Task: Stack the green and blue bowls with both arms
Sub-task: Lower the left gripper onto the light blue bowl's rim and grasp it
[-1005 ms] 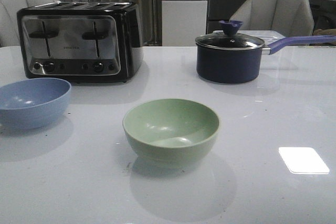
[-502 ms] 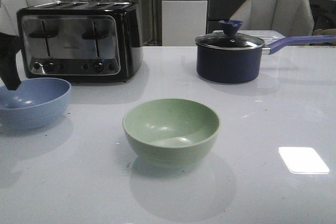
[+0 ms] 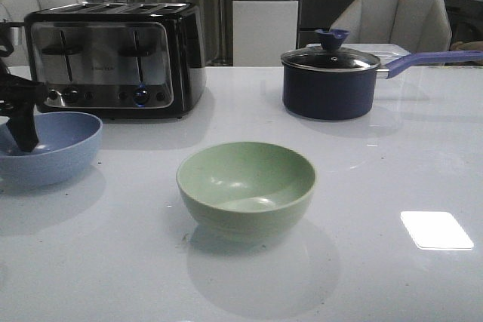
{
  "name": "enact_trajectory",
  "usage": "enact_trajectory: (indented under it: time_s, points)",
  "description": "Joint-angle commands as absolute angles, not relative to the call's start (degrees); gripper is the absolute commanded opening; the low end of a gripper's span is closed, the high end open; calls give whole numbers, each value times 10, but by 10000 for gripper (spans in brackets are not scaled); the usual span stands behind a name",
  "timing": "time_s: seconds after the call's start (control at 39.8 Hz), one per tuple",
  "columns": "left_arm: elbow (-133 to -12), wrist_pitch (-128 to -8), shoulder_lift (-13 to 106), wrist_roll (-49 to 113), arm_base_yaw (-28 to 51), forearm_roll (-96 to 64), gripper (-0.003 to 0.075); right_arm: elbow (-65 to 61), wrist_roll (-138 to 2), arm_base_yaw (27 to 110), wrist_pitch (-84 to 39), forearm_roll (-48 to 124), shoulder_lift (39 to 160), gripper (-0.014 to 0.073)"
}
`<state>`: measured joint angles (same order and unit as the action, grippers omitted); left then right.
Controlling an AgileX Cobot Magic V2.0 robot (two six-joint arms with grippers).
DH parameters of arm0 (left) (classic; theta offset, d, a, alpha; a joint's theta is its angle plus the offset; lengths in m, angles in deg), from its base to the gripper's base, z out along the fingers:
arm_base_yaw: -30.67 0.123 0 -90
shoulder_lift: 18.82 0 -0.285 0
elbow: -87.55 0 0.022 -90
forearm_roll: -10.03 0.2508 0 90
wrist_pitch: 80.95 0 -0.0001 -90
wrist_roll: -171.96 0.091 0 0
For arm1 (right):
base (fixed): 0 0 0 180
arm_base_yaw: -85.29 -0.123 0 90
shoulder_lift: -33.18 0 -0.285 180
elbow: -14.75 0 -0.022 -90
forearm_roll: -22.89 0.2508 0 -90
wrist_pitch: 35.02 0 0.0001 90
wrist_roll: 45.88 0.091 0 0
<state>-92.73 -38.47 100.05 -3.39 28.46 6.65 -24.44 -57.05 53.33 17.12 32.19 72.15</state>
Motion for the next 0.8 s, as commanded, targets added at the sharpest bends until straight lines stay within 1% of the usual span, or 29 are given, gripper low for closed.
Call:
enact_trajectory:
  time_s: [0.0, 0.1, 0.18, 0.28, 0.4, 0.53, 0.78]
  points:
    - [-947, -390, 971, -33, 280, 66, 361, -230, -576, 533, 137, 323, 721, 447]
    - [-947, -384, 971, -33, 280, 66, 283, -230, -576, 533, 137, 323, 721, 447]
    - [-947, -383, 971, -33, 280, 66, 238, -230, -576, 533, 137, 323, 721, 447]
    - [-947, -383, 971, -33, 280, 66, 184, -230, -576, 533, 137, 323, 721, 447]
    - [-947, -383, 971, -33, 280, 66, 136, -230, -576, 533, 137, 323, 721, 447]
    - [-947, -383, 971, -33, 280, 66, 96, -230, -576, 533, 137, 323, 721, 447]
    - [-950, -369, 970, -33, 280, 66, 98, -230, -576, 533, 137, 323, 721, 447]
